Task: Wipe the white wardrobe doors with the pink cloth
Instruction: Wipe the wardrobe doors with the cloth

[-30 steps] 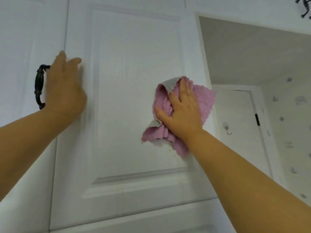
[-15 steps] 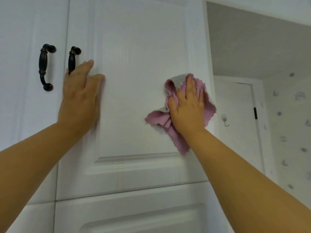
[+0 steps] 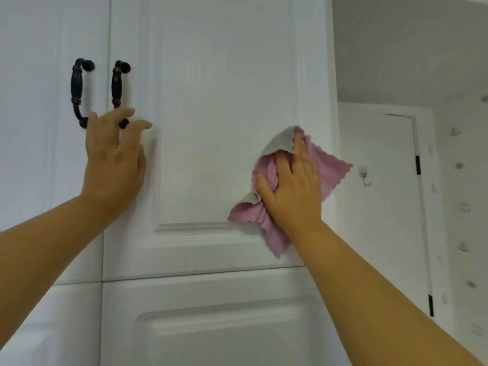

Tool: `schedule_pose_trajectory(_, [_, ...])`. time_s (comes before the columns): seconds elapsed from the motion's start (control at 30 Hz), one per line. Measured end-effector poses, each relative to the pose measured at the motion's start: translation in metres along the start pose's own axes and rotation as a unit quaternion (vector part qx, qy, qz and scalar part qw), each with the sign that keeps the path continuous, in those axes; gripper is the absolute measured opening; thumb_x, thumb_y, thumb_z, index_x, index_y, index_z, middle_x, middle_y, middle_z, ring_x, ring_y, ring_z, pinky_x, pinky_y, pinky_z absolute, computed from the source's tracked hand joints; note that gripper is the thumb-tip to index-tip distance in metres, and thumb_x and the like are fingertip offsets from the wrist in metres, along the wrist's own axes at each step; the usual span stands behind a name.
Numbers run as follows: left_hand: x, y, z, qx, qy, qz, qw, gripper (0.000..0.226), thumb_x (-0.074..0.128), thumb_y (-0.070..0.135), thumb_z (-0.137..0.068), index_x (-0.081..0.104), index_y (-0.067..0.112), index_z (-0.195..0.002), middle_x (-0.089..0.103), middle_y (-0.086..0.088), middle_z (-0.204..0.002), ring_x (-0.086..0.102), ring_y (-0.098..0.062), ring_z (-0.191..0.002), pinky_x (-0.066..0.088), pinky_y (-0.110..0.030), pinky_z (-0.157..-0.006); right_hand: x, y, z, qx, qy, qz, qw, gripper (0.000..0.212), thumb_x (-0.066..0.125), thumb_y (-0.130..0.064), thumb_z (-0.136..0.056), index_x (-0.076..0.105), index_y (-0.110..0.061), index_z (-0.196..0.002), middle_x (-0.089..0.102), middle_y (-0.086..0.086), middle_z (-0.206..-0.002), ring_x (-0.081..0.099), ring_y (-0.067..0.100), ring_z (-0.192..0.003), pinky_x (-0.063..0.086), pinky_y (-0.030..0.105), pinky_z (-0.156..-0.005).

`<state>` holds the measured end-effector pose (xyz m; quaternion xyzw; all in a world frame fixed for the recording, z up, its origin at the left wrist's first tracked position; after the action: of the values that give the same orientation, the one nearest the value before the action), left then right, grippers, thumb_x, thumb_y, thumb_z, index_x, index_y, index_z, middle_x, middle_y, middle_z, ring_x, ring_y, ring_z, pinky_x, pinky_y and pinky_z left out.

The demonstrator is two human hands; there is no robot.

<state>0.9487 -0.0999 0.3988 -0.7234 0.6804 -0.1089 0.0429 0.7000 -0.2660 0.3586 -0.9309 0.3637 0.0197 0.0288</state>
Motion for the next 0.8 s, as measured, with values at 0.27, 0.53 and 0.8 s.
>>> schedule_pose_trajectory(0.27, [-0.002,-0.021,0.013,-0.061,-0.018,0.037,0.997,0.05,0.059,0.015,-0.094,0.043,0.001,-0.139,0.038,-0.024,-0.142,0.035,-0.035,-0.134,0.032,-0.06,-0.113,0.024,-0.052,0.029,0.014,0.016,0.078,0.997,0.063,0.037,-0.062,-0.094,0.065,-0.02,-0.13,0.02,0.019,-0.164,0.011,0.039,-0.153,0.013,0.064,-0.119])
schedule_pose_trajectory(0.53, [-0.01,-0.029,0.018,-0.071,0.031,0.125,0.989,0.045,0.032,0.005,-0.099,0.044,-0.006,-0.141,0.043,-0.024,-0.143,0.041,-0.032,-0.136,0.032,-0.043,-0.118,0.055,-0.151,-0.034,0.014,-0.003,0.057,0.998,0.069,0.036,-0.069,-0.089,0.046,-0.034,-0.148,0.006,0.011,-0.168,-0.002,0.031,-0.155,-0.014,0.058,-0.116])
schedule_pose_trajectory(0.8, [-0.015,-0.043,0.016,-0.061,0.045,0.171,0.982,0.054,0.035,-0.002,-0.088,0.044,-0.005,-0.142,0.044,-0.023,-0.142,0.041,-0.031,-0.136,0.025,-0.027,-0.12,0.067,-0.185,-0.068,0.073,0.022,0.085,0.993,0.062,0.038,-0.059,-0.091,0.041,-0.038,-0.15,0.005,0.008,-0.169,-0.002,0.031,-0.155,-0.004,0.064,-0.119])
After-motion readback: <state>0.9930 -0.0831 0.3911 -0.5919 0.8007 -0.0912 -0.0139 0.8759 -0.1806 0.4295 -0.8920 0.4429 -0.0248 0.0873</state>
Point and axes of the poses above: each hand's wrist, its own z-axis away from the middle knuckle, its own x-axis out of the palm, y = z × x, the point moved 10 cm from there along -z, towards the middle knuckle
